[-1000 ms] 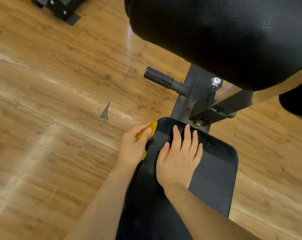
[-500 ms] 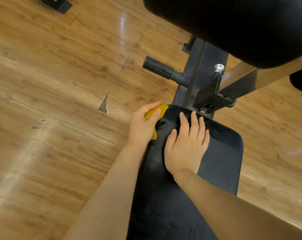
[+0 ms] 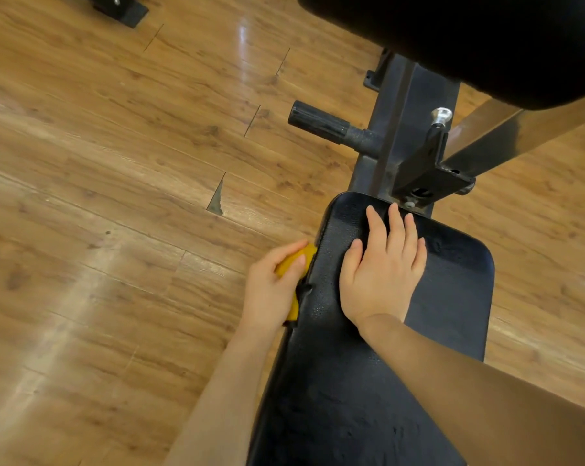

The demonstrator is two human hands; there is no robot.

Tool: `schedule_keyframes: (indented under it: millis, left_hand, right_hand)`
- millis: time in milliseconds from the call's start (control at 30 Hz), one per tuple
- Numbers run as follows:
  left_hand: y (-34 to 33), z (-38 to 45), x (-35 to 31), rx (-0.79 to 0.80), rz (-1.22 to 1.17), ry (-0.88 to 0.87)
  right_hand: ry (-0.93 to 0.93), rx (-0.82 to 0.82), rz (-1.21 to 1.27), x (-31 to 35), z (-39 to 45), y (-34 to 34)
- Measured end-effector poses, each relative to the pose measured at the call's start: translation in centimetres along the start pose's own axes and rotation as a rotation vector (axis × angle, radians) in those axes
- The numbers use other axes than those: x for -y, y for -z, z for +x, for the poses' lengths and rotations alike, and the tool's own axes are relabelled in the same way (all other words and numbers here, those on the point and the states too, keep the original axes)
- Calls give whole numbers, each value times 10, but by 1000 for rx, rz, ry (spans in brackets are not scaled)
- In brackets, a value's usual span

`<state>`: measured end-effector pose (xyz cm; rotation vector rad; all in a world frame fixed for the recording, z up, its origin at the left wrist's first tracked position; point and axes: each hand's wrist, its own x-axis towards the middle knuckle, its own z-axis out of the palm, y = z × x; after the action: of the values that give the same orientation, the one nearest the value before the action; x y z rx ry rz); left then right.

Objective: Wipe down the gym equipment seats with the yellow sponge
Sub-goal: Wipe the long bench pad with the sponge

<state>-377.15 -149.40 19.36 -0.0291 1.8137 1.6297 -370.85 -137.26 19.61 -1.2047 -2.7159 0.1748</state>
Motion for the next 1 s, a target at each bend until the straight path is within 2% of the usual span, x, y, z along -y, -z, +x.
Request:
schedule_keyframes:
  millis: [100,167,267,400,633,767,1000]
  left_hand:
    - [-18,34,-14,-25,64,-130]
    - [-23,41,-14,-25,55,-152]
    - [-14,17,-4,-5,37,-143]
    - [1,-24,22,7,60,-235]
    - [-6,6,14,32,295,-381]
    - [-8,4,18,30,244,-356]
    - [19,-69,47,14,178,-292]
  right_hand:
    - [4,-6,-3,0,0,-1]
    - [5,-11,-3,0,1,-1]
    - [5,-9,2,-1,0,-1]
    - [3,-14,9,-1,0,-2]
    - [12,-23,6,-1,0,-2]
    - [13,-26,7,-2,0,-3]
    - [13,-19,7,-1,1,-1]
